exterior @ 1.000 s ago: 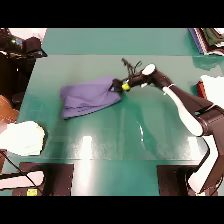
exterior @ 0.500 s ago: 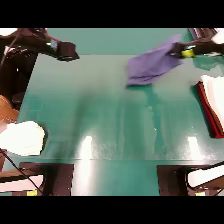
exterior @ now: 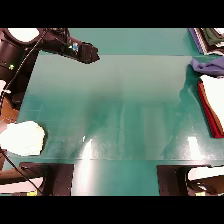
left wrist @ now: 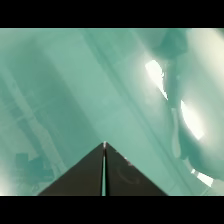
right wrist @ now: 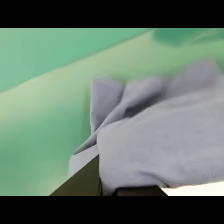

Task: Fold the shirts.

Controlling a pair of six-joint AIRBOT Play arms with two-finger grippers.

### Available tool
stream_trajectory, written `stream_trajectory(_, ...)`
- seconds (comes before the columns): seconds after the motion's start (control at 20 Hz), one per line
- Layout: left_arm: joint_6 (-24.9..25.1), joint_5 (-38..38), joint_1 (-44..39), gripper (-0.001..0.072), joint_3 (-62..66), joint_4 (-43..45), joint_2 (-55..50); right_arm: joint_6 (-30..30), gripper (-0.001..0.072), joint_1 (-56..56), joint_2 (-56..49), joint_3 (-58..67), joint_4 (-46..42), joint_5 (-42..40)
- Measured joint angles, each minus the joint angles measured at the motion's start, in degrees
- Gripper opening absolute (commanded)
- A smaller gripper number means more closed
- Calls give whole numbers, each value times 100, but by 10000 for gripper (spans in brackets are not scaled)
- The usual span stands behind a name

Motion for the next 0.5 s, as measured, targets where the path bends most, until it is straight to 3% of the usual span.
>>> stream_trajectory(0.5, -37, -22, -57, 30, 0, -17, -2, -713, 16, -304, 345, 802, -15, -498)
